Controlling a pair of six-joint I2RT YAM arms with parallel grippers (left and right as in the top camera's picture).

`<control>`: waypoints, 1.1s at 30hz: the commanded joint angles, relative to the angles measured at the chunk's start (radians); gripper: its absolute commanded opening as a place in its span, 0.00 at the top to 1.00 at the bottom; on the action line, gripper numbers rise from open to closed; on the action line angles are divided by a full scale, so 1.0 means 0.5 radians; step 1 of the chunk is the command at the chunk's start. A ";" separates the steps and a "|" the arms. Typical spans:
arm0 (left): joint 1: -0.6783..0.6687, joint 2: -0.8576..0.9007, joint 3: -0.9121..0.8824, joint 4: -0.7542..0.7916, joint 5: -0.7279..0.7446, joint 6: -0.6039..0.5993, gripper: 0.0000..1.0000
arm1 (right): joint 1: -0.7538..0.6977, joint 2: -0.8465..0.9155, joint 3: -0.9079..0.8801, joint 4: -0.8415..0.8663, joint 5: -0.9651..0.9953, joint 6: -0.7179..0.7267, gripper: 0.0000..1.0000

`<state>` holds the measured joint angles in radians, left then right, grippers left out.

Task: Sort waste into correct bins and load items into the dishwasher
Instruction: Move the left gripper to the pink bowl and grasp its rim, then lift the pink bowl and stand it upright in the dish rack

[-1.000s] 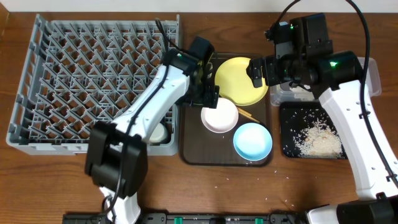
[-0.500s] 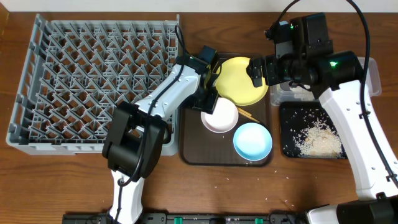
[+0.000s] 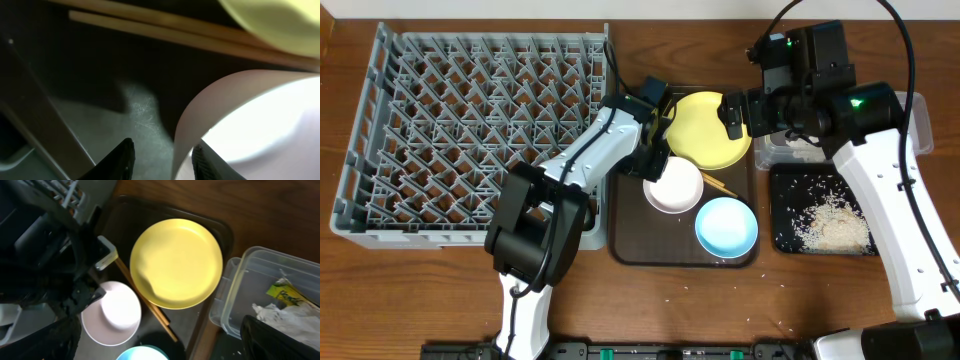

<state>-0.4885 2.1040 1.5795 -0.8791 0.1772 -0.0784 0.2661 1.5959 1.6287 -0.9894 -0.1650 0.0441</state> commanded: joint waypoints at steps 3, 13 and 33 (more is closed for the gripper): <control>-0.005 0.034 -0.066 0.023 -0.004 -0.026 0.65 | -0.010 -0.002 0.007 0.002 0.145 0.013 0.01; -0.005 0.034 -0.066 0.045 0.040 -0.024 0.72 | -0.211 -0.319 0.150 0.059 0.465 0.079 0.01; -0.004 0.014 -0.124 0.121 -0.014 -0.165 0.93 | -0.452 -0.539 0.149 -0.005 0.576 0.217 0.01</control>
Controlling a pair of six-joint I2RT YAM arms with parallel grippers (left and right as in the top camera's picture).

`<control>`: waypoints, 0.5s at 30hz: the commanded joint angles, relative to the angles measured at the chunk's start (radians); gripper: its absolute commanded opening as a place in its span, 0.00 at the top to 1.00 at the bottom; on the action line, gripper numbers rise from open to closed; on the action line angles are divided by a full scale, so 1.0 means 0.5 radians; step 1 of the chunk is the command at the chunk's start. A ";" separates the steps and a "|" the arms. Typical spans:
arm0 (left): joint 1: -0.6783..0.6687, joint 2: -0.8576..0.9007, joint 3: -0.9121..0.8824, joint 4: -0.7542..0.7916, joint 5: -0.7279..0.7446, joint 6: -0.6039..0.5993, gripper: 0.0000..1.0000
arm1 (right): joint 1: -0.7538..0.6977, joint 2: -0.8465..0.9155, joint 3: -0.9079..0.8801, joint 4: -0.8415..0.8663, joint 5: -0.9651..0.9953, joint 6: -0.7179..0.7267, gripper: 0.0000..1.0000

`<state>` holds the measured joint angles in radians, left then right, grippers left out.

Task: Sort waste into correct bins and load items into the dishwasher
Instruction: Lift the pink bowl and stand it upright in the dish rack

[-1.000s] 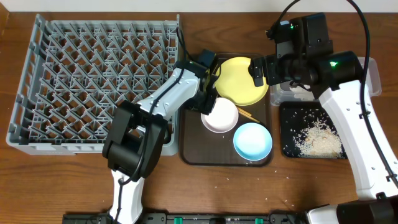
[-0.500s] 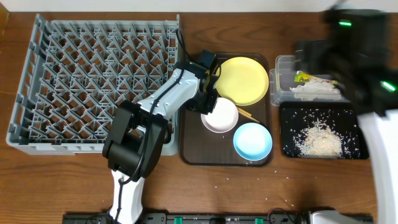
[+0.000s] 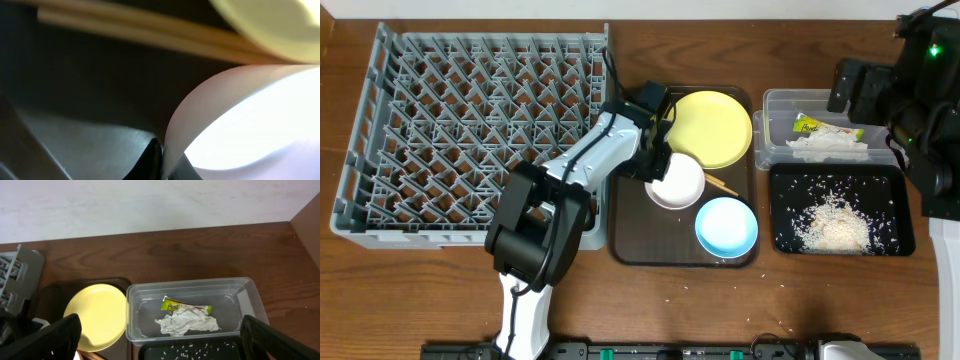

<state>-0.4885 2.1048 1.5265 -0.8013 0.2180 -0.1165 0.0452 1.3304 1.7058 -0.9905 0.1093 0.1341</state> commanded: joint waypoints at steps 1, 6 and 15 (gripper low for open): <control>-0.004 -0.003 -0.011 -0.056 -0.102 -0.089 0.92 | -0.010 -0.008 -0.005 -0.003 0.027 0.037 0.01; -0.005 -0.301 0.022 -0.228 -0.411 -0.092 0.93 | -0.010 -0.008 -0.005 -0.004 0.027 0.037 0.01; -0.004 -0.813 0.022 -0.124 -0.951 -0.122 0.93 | -0.010 -0.007 -0.005 -0.004 0.027 0.037 0.01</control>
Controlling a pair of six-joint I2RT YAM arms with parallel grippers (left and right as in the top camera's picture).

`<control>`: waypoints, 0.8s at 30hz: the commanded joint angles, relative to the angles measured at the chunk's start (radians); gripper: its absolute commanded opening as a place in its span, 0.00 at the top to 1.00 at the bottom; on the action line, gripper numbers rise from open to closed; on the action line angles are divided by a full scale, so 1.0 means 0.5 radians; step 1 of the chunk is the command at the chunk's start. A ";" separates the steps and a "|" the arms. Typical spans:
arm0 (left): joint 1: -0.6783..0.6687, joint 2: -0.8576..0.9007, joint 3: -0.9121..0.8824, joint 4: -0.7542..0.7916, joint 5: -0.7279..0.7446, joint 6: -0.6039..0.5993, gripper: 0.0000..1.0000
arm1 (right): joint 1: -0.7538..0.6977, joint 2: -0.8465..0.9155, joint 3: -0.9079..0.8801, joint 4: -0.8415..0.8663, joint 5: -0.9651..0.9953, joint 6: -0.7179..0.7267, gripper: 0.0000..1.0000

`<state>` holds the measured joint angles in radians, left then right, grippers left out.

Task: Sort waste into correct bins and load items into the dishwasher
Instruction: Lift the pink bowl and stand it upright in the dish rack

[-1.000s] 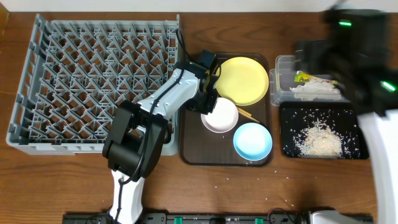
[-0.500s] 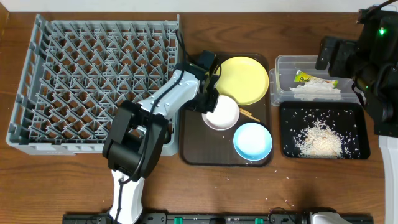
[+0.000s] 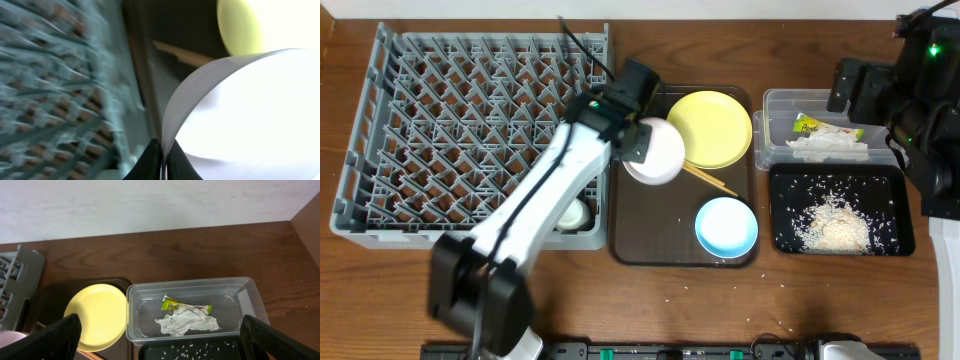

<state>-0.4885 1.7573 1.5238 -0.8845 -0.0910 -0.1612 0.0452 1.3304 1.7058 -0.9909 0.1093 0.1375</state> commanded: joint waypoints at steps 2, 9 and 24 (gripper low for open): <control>-0.004 -0.169 0.027 0.106 -0.482 -0.032 0.93 | -0.010 -0.007 -0.005 -0.003 0.027 0.030 0.01; 0.013 -0.154 0.027 0.362 -1.308 -0.009 0.93 | -0.010 -0.007 -0.005 -0.003 0.027 0.030 0.01; 0.334 0.258 0.027 1.449 -1.755 0.583 0.92 | -0.010 -0.007 -0.005 -0.003 0.027 0.030 0.01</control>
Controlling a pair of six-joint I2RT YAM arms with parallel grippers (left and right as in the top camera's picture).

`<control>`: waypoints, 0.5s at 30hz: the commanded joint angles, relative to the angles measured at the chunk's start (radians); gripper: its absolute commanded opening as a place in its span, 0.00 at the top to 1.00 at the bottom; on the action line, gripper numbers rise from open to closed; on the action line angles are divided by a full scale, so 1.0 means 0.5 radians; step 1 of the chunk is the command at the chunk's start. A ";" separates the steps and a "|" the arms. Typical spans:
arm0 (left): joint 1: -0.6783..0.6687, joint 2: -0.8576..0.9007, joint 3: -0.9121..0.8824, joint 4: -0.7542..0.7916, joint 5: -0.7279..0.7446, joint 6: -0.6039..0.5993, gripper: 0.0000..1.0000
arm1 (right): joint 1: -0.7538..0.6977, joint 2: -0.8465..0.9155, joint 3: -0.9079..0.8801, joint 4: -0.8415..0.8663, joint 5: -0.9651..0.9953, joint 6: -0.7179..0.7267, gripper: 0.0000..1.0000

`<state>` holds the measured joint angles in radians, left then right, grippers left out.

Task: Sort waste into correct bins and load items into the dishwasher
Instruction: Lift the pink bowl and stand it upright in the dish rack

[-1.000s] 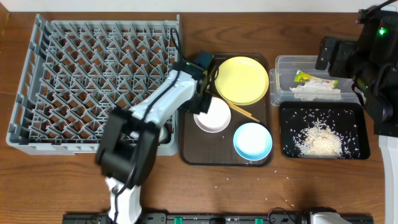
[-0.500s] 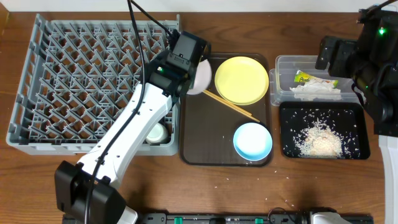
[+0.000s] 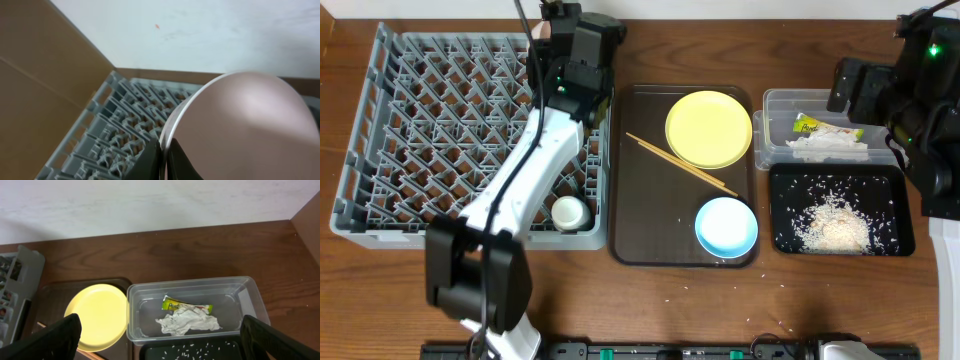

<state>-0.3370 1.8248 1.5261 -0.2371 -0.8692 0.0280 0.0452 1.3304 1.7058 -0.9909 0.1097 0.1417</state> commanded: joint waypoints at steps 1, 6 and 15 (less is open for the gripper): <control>0.032 0.154 0.022 0.210 -0.223 0.244 0.93 | -0.010 -0.007 -0.005 -0.003 0.027 0.021 0.01; 0.031 0.358 0.022 0.513 -0.455 0.463 0.93 | -0.010 -0.007 -0.005 -0.003 0.027 0.021 0.01; 0.022 0.549 0.019 0.719 -0.716 0.639 0.93 | -0.010 -0.007 -0.005 -0.003 0.027 0.021 0.01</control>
<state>-0.3233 2.1021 1.5261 0.1127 -1.1526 0.3195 0.0452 1.3304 1.7054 -0.9913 0.1097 0.1417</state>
